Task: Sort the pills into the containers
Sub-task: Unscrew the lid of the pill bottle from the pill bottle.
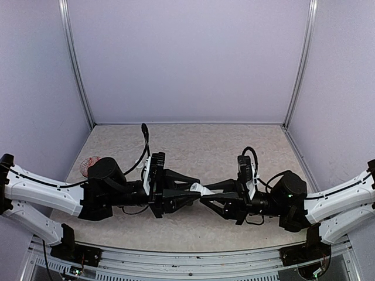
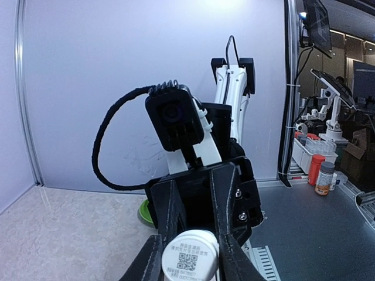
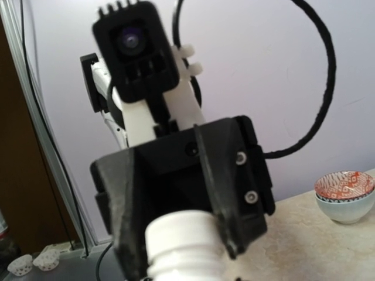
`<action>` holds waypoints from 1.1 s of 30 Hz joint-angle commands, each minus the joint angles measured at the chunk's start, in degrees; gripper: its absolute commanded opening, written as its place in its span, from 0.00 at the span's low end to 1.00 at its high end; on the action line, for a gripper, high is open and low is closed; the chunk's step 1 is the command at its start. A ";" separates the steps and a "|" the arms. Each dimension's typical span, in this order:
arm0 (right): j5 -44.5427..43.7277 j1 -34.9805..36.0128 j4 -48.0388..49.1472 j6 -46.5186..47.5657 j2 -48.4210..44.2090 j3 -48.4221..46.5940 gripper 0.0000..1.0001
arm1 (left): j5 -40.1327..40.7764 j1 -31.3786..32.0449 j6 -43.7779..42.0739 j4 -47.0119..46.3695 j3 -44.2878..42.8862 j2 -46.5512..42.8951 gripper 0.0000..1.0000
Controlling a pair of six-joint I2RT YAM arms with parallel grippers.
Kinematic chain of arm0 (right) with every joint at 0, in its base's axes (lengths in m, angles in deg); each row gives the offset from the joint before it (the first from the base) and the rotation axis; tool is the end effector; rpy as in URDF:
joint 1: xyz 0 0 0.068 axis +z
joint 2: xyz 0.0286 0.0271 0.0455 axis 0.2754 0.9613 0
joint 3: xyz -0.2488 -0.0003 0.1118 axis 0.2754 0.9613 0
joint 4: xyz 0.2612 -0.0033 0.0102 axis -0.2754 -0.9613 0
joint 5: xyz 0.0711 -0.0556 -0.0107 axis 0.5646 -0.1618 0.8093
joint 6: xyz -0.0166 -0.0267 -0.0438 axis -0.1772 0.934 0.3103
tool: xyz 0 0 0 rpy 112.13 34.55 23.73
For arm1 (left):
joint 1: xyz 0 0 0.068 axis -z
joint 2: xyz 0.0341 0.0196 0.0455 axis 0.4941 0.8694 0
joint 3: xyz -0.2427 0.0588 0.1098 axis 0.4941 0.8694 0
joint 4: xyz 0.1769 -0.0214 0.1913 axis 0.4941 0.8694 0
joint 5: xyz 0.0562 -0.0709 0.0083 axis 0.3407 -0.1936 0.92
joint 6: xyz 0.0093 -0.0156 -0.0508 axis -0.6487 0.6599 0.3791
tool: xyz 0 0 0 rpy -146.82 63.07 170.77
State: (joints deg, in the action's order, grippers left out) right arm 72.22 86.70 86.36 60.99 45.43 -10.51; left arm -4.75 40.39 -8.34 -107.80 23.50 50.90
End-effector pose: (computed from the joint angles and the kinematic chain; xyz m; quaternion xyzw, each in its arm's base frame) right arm 0.0741 0.2378 0.2553 -0.3278 0.5130 0.6315 0.4802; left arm 0.0874 -0.2747 0.2814 0.4642 0.4472 -0.5277 0.5533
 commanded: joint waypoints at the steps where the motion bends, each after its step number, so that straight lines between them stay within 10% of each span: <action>1: -3.86 -0.23 -1.44 3.06 -2.71 0.76 0.13 | 1.41 0.18 5.08 3.76 -3.02 0.39 0.29; 21: -11.83 -0.23 -12.95 23.85 -9.13 -0.50 0.12 | 20.92 0.36 30.81 15.81 -5.23 -1.17 0.25; 33: -14.05 -0.23 -10.30 25.36 -13.01 2.82 0.12 | 32.46 -0.18 29.00 23.45 -1.06 -5.20 0.25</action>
State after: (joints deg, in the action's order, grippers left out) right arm 58.99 86.35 73.16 85.69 34.22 -9.53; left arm 21.06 40.85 22.32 -88.59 19.93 48.65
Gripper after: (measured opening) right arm 0.273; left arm 0.246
